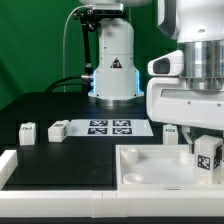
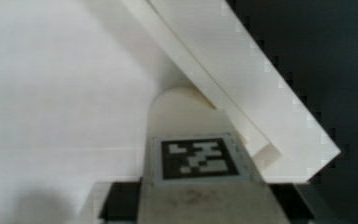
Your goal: Assemble one leg
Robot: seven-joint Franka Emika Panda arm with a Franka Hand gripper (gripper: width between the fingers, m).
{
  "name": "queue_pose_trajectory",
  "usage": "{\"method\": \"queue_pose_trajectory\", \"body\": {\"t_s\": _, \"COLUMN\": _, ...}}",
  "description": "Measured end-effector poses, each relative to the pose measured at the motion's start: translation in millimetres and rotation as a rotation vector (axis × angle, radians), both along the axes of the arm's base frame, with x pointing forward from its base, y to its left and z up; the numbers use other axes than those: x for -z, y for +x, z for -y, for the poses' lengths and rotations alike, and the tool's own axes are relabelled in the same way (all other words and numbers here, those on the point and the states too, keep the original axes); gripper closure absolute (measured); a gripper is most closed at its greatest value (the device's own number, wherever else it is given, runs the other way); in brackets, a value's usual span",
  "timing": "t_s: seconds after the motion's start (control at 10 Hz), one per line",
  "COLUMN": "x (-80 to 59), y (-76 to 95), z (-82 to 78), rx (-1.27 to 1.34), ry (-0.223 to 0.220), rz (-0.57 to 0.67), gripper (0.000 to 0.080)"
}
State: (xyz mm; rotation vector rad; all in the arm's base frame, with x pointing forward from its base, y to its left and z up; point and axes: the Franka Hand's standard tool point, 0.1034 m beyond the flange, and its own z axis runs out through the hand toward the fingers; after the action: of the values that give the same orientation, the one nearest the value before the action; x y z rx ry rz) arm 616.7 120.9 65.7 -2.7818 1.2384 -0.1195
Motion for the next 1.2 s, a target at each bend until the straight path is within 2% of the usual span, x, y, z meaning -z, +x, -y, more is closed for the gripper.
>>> {"method": "queue_pose_trajectory", "body": {"t_s": 0.5, "x": 0.6, "y": -0.6, "z": -3.4, "rx": 0.520, "ry": 0.063, "rz": -0.027, "gripper": 0.0508}}
{"method": "queue_pose_trajectory", "body": {"t_s": 0.6, "x": 0.6, "y": -0.5, "z": -3.2, "rx": 0.472, "ry": 0.057, "rz": -0.024, "gripper": 0.0508}}
{"method": "queue_pose_trajectory", "body": {"t_s": 0.7, "x": 0.6, "y": -0.6, "z": -3.6, "rx": 0.447, "ry": 0.055, "rz": -0.023, "gripper": 0.0440}}
{"method": "queue_pose_trajectory", "body": {"t_s": 0.8, "x": 0.5, "y": -0.6, "z": -3.6, "rx": 0.433, "ry": 0.054, "rz": -0.022, "gripper": 0.0261}}
{"method": "queue_pose_trajectory", "body": {"t_s": 0.9, "x": 0.7, "y": -0.2, "z": -1.3, "rx": 0.281, "ry": 0.034, "rz": -0.013, "gripper": 0.0261}}
{"method": "queue_pose_trajectory", "body": {"t_s": 1.0, "x": 1.2, "y": 0.1, "z": 1.4, "rx": 0.105, "ry": 0.013, "rz": -0.004, "gripper": 0.0184}}
{"method": "queue_pose_trajectory", "body": {"t_s": 1.2, "x": 1.4, "y": -0.2, "z": 1.2, "rx": -0.162, "ry": -0.018, "rz": 0.008, "gripper": 0.0151}}
